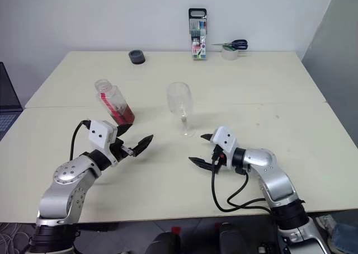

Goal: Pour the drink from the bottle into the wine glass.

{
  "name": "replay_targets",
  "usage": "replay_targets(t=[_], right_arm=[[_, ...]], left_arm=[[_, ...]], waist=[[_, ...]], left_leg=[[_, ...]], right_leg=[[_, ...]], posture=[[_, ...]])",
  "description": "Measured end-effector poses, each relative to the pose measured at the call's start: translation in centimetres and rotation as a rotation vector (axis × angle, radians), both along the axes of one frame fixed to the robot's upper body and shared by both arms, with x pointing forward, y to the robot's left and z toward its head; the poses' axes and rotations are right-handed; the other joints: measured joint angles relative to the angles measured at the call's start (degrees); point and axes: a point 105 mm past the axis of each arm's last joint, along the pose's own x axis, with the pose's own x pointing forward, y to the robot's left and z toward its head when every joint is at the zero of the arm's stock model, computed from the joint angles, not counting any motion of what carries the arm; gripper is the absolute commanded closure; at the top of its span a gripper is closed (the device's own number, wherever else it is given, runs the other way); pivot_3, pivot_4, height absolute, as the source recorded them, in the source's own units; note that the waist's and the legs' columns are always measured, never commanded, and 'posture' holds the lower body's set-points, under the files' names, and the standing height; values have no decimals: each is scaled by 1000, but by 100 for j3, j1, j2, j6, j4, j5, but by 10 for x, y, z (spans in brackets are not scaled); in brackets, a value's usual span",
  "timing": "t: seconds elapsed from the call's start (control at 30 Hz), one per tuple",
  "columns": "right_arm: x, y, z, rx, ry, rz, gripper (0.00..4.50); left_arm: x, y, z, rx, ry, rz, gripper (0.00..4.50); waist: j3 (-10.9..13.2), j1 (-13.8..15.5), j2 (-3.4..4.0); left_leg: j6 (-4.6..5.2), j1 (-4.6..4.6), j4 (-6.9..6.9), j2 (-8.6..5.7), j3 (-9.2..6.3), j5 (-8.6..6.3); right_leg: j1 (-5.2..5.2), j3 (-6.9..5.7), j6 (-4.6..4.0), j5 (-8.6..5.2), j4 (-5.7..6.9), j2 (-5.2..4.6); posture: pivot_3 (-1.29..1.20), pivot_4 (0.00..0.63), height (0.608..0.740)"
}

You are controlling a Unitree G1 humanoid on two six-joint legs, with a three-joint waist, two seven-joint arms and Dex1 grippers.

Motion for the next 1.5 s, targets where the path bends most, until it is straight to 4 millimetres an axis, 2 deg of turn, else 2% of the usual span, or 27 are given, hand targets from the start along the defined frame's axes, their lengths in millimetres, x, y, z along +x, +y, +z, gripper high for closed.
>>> replay_targets(t=[0.17,0.33,0.4,0.57,0.77,0.93,1.1,1.33,1.5], right_arm=[[-6,2,15,30,-15,-29,65],[-5,-2,20,41,-7,-78,65],[-7,-1,20,50,8,-81,65],[-18,4,25,83,45,-31,65],[-22,3,28,89,56,-10,65],[-21,3,28,92,55,-13,65],[-20,3,29,91,51,-20,65],[-19,3,30,90,46,-30,65],[-19,3,30,90,45,-33,65]], left_arm=[[-4,6,-25,-71,47,135,0],[-2,27,-35,-74,72,246,0],[5,31,-36,-77,77,273,0],[25,47,-19,-63,22,317,0],[41,58,-12,-43,-2,337,0],[54,60,-1,-45,-37,336,0],[62,62,-3,-51,-8,316,0],[75,64,10,-52,-28,297,0],[81,60,10,-51,-23,275,0]], waist=[[-1,78,-2],[-1,118,-2],[-1,151,-3],[-2,159,-4],[-2,161,-5],[-2,158,-6],[-2,157,-6],[-2,158,-7],[-2,158,-7]], left_leg=[[-1,-7,2,-7,0,0],[-1,-6,3,-10,1,0],[-1,-6,4,-10,0,0],[-1,-7,5,-9,0,0],[-1,-8,5,-10,-2,1],[-1,-9,7,-10,-1,1],[-1,-9,7,-11,-1,1],[-2,-11,11,-11,-2,1],[-2,-12,15,-11,-3,1]], right_leg=[[1,-5,1,1,-8,-11],[2,-7,1,1,-8,-11],[3,-11,1,1,-8,-10],[4,-12,1,1,-10,-10],[4,-16,1,1,-10,-10],[4,-15,1,1,-10,-11],[4,-15,1,1,-9,-11],[3,-16,1,1,-9,-10],[3,-18,1,1,-8,-10]], posture=[[0,150,740],[0,150,740],[0,150,740],[0,150,740],[0,150,740],[0,150,740],[0,150,740],[0,150,740],[0,150,740]])
